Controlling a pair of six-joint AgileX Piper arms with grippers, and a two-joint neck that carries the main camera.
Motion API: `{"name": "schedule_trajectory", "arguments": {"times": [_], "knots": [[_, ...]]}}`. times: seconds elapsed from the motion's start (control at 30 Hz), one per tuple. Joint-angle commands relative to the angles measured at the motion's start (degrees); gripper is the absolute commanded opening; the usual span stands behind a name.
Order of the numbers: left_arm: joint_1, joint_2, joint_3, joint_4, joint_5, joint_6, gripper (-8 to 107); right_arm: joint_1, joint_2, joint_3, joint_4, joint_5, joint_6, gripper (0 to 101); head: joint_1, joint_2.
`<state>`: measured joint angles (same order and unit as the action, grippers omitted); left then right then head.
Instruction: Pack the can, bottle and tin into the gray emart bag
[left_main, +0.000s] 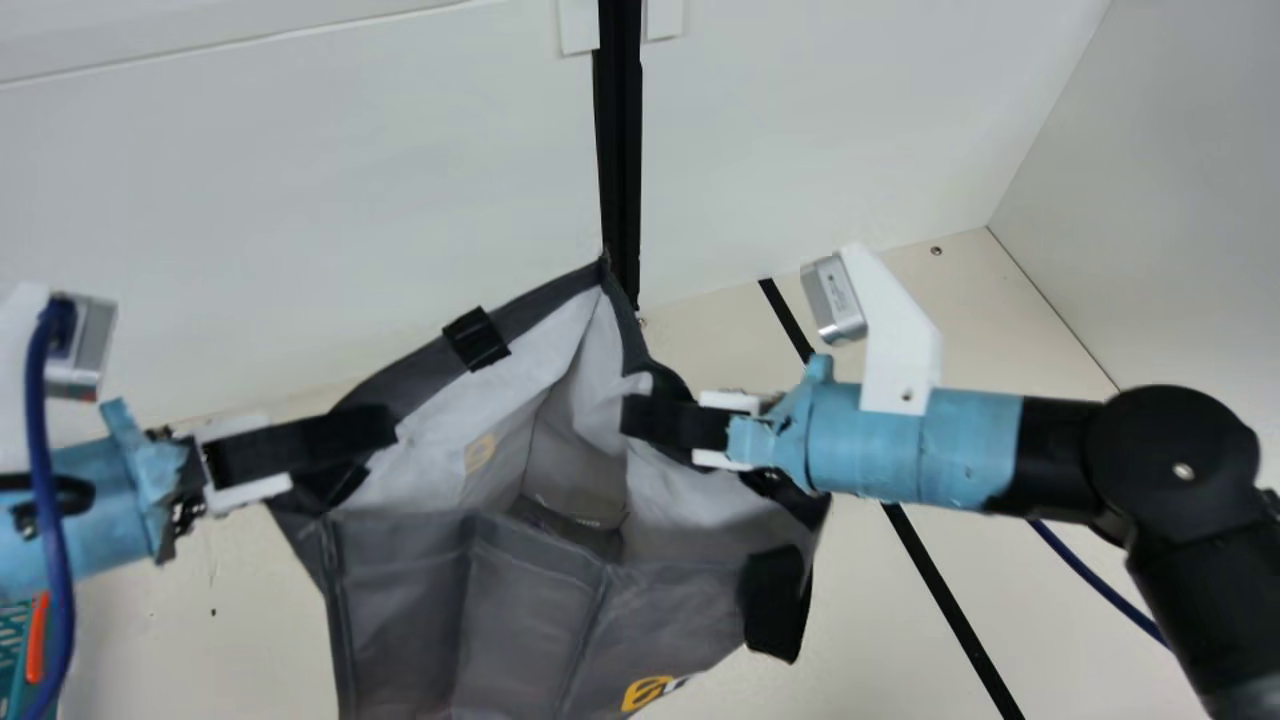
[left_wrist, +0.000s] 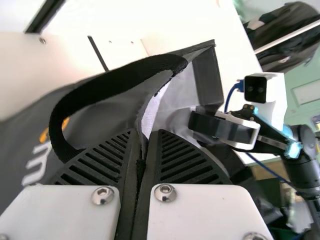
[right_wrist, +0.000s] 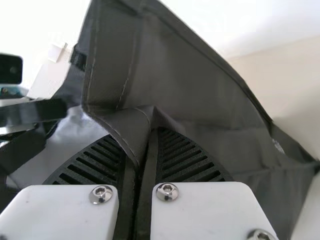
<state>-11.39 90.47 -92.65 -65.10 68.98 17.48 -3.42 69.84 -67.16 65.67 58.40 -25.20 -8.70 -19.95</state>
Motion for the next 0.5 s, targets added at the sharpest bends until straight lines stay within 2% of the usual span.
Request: {"name": "schedule_trajectory", "arguments": {"times": [0.0,0.27,0.47], "knots": [[-0.18,3.46,-3.84,0.80,-0.06,0.41,10,1.20,2.66,-1.09,0.47,-1.13,-2.19,0,-1.30,-0.05],[-1.12,12.18,-15.34,4.50,0.10,1.45,10,4.95,9.68,-5.49,1.19,-6.04,-9.38,0,-1.30,-0.05],[-1.94,16.83,-22.18,6.74,0.02,1.09,10,6.49,12.66,-6.97,2.72,-8.85,-13.74,0,-1.30,-0.05]]}}
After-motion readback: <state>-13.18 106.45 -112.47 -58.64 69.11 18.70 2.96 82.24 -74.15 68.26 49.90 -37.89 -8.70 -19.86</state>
